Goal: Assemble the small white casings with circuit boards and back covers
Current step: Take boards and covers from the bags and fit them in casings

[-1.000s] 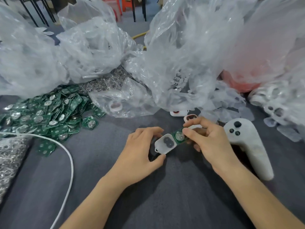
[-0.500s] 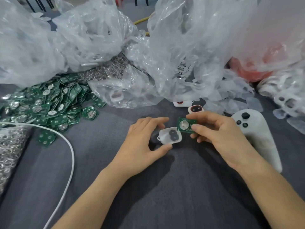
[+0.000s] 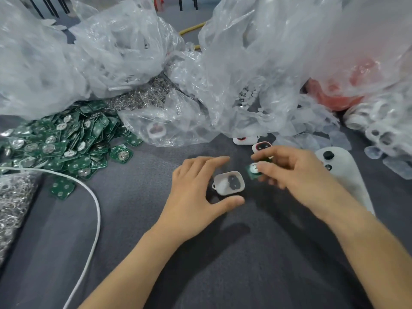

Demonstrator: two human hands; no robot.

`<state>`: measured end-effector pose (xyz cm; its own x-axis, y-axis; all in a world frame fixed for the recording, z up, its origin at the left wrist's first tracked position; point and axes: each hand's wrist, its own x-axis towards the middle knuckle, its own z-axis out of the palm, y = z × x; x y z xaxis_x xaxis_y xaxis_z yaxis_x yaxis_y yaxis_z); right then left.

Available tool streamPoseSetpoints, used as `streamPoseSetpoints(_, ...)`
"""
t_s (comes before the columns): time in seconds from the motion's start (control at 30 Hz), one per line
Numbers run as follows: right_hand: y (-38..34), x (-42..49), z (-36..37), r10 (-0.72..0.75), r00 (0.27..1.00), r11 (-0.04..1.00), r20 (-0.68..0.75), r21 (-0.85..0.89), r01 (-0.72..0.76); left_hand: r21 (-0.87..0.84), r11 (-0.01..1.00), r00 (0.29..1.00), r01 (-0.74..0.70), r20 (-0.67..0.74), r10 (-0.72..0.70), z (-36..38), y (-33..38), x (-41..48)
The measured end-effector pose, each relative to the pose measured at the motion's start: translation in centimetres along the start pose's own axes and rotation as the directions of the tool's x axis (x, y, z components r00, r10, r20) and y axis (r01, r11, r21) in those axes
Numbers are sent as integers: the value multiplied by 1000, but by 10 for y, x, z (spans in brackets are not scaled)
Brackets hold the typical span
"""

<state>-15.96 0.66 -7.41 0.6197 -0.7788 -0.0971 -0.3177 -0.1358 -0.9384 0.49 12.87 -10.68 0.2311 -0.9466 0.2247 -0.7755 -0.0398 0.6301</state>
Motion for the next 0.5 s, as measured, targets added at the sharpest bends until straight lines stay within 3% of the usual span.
streamPoseSetpoints(0.17,-7,31,-8,139,981,886,139,-460,-60,133,991,1000,-17,23,14,5,-1,0)
streamPoseSetpoints(0.27,-13,38,-8,169,973,840,154,-539,-60,78,997,1000,-9,-16,10,3,-5,0)
streamPoseSetpoints(0.4,-16,38,-11,192,979,733,66,-673,-98,57,998,1000,-9,-13,9,2,-6,1)
streamPoseSetpoints(0.5,-16,38,-12,241,969,736,50,-660,-149,56,998,1000,-5,5,4,3,-7,0)
